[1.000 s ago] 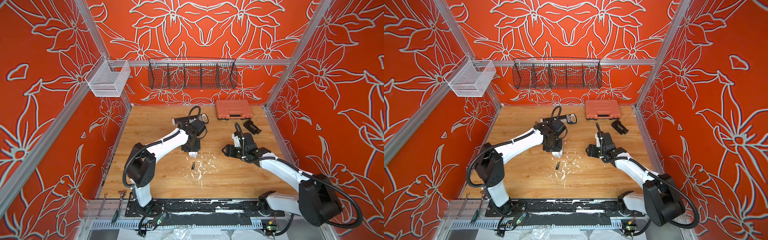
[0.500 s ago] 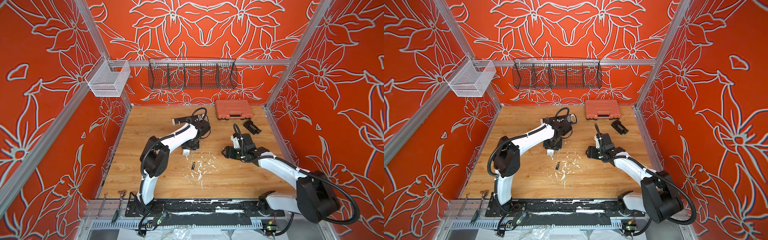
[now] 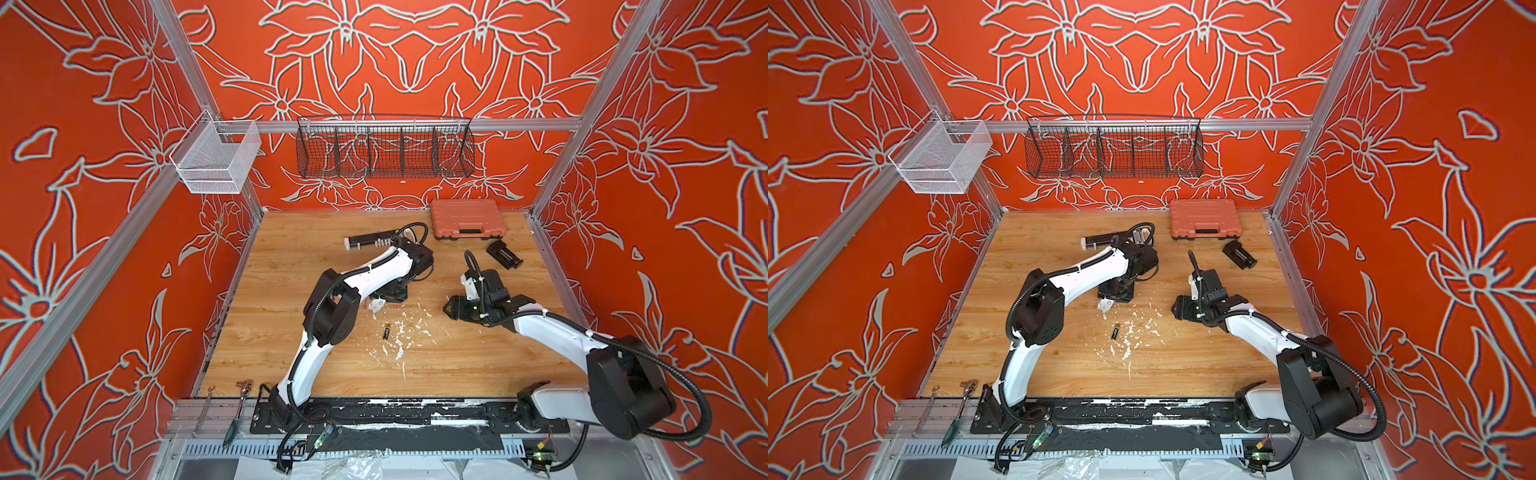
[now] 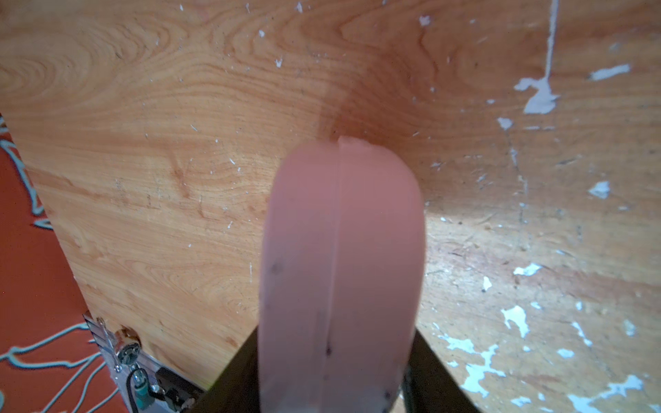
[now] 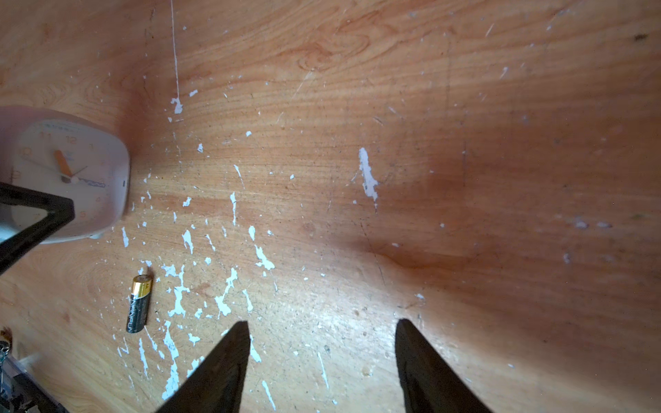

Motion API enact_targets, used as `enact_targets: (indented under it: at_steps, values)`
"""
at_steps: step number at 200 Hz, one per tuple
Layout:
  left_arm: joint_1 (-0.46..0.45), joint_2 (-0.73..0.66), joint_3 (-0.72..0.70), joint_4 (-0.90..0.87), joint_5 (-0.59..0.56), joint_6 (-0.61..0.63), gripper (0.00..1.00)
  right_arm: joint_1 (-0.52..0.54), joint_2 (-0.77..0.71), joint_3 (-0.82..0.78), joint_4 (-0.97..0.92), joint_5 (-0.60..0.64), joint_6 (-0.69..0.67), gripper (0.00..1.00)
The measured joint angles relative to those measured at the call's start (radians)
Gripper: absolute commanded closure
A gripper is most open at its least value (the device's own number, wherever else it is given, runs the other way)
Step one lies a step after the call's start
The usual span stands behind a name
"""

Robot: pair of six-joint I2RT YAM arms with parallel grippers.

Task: Insert the battery into the alarm
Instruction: Adjust the alarm at the center of the board.

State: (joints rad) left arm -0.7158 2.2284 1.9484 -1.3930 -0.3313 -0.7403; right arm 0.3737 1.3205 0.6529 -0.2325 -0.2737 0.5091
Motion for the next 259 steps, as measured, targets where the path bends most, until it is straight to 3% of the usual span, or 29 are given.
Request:
enact_targets:
  at_steps: [91,146,178,198,221,259]
  values:
    - [-0.025,0.006,0.021,0.023,0.074,0.006,0.31,0.002,0.0,-0.008,0.005,-0.003,0.0,0.33]
    - [-0.026,-0.002,0.021,0.115,0.188,0.042,0.26,0.003,0.001,-0.008,-0.003,-0.006,-0.001,0.33]
    - [-0.015,-0.078,0.012,0.183,0.25,0.105,0.24,0.048,0.026,0.007,0.006,-0.04,-0.021,0.31]
    - [0.039,-0.186,-0.053,0.254,0.342,0.152,0.23,0.112,0.077,0.055,0.008,-0.042,-0.047,0.31]
    - [0.169,-0.295,-0.14,0.335,0.47,0.205,0.23,0.165,0.164,0.13,0.005,-0.045,-0.062,0.31]
    - [0.333,-0.306,-0.25,0.468,0.644,0.328,0.23,0.212,0.344,0.333,-0.065,-0.045,-0.083,0.34]
